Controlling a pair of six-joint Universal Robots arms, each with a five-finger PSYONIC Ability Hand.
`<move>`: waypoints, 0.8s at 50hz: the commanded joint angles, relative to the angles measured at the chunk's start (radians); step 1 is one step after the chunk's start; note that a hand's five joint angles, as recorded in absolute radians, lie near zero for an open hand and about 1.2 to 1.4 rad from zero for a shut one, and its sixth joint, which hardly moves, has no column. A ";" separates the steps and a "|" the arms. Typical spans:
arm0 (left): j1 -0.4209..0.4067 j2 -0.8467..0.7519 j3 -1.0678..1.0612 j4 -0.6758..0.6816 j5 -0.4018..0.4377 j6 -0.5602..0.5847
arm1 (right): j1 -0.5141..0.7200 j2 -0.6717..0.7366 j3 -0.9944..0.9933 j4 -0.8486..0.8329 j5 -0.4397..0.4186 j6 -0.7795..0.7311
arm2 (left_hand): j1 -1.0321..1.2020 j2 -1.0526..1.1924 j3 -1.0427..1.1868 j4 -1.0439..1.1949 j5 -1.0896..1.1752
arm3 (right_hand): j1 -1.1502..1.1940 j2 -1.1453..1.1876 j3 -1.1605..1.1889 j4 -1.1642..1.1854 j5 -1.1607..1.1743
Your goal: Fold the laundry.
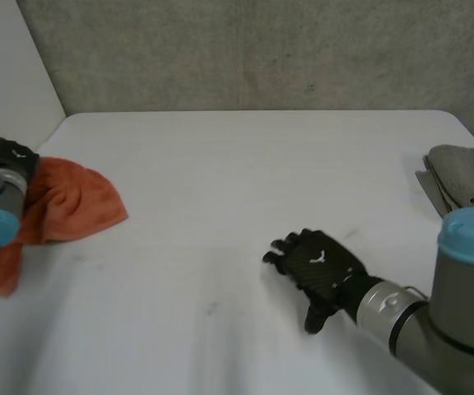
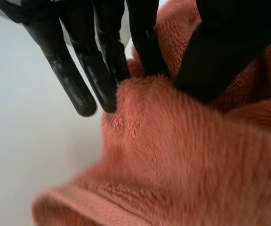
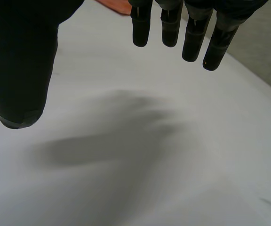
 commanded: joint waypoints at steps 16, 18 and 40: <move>-0.701 0.411 -0.291 -0.102 -0.010 -0.710 | -0.219 -0.047 -0.077 0.001 0.115 0.056 | 0.293 0.304 0.309 0.297 0.319 | -0.024 -0.038 -0.035 -0.055 -0.060; -0.750 0.417 -0.317 -0.105 0.022 -0.765 | -0.223 -0.049 -0.077 0.001 0.117 0.056 | 0.293 0.304 0.309 0.297 0.319 | -0.024 -0.038 -0.035 -0.055 -0.060; -0.541 0.607 -0.509 -0.206 0.065 -0.790 | -0.110 -0.081 -0.085 0.136 0.117 0.108 | -0.902 -0.891 -0.886 -0.898 -0.876 | -0.024 -0.038 -0.035 -0.055 -0.060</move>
